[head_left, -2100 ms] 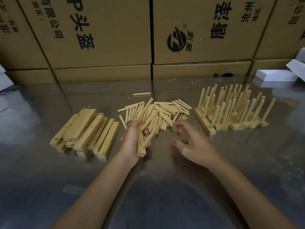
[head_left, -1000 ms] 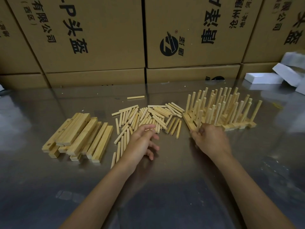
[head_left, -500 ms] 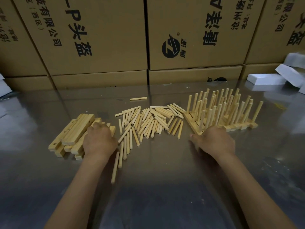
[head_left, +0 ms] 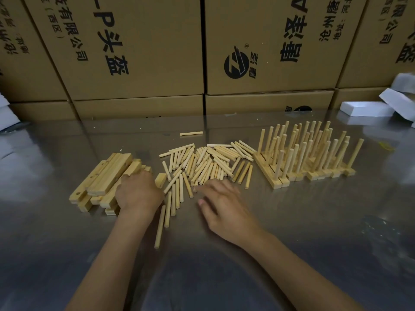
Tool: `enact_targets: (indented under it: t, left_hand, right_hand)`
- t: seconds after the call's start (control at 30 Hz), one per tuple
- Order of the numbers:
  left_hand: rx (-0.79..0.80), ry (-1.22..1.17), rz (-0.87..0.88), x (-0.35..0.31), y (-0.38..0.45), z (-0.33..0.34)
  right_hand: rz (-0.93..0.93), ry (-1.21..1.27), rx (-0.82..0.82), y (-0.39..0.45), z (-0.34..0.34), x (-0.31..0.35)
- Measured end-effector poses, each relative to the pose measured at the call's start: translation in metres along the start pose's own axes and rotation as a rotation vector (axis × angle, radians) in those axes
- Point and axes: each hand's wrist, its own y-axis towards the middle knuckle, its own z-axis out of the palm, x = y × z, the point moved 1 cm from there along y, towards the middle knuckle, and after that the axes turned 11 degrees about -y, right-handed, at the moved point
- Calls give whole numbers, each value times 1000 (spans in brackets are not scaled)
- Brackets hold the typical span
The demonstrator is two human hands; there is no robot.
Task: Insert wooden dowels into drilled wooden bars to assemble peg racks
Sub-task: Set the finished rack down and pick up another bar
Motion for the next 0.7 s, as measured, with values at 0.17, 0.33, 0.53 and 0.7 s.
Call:
enact_targets:
  t: [0.17, 0.33, 0.53, 0.7]
  left_hand:
    - [-200, -177, 182, 1, 4, 2]
    - [-28, -892, 116, -5, 6, -8]
    - [549, -1614, -206, -12, -3, -8]
    - [658, -1563, -171, -14, -5, -3]
  right_hand:
    - [-132, -102, -6, 9, 7, 21]
    - [30, -45, -72, 4, -1, 16]
    - [219, -1, 46, 0, -4, -1]
    - [399, 149, 115, 0, -7, -12]
